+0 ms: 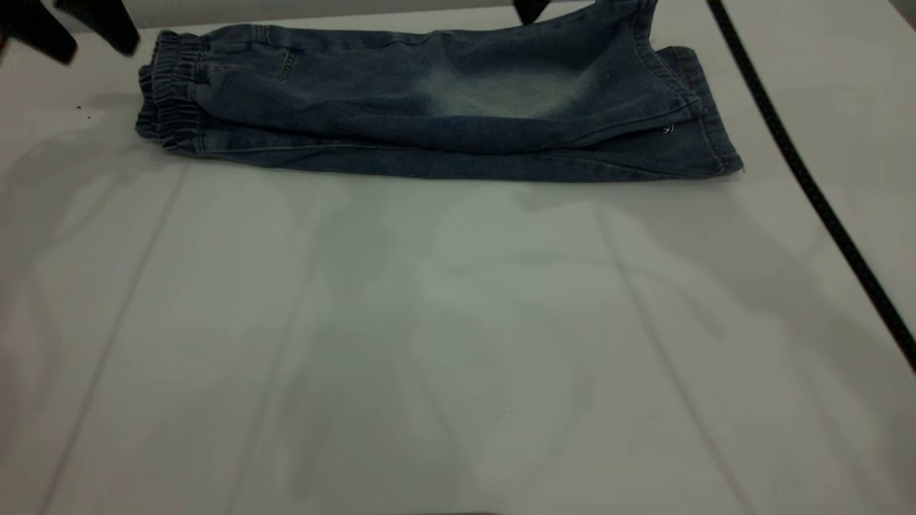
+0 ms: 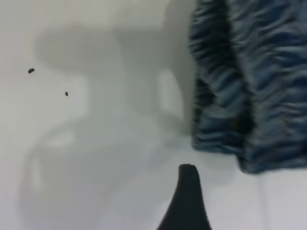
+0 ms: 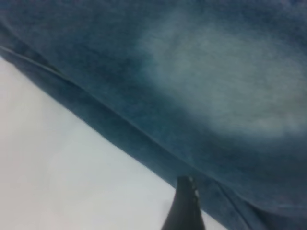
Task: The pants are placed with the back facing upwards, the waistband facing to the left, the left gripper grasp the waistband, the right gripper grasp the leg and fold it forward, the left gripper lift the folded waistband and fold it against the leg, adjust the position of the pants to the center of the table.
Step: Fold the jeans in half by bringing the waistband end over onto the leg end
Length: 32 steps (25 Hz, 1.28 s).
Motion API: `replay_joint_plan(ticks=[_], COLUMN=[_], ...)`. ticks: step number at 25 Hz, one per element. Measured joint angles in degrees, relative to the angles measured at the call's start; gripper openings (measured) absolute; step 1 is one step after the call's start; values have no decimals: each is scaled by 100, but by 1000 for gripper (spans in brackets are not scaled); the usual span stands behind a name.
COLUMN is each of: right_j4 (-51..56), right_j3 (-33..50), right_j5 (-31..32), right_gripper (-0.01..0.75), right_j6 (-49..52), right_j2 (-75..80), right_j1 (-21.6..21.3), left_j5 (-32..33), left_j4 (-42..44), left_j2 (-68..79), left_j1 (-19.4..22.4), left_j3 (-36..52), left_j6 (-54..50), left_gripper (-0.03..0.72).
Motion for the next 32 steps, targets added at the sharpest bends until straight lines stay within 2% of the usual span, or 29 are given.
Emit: replay_joint_plan(ticks=[5,13,23,25,28,32], right_j4=[12,161,318,336,348,367], right_j3=[0,0,-11,-10,-17,-126], right_j5=[-220,-865,-2014,-2355,-2865,-3210], right_gripper=[502,503,503,503,503,503], right_j6=[-5,-6,-152,-158,-158,-158], right_j2=[0,5,551,700,995,1401], right_j1=[57,57,356,421,517,570], left_j5=[-508,-1130,-1358,-1358,-1351,-1261], left_j4=[-709,-1641,-2916,-2994,-3023,-3034], left_j2=[337,637,1062,1077,1077,1077], left_j1=[0,0,-9,-9,-17,-17], left_j3=[0,0,0,0,0,0], left_j6=[92,829,1544,1558,1566,1566], left_gripper=[549,549,529,488,370,142])
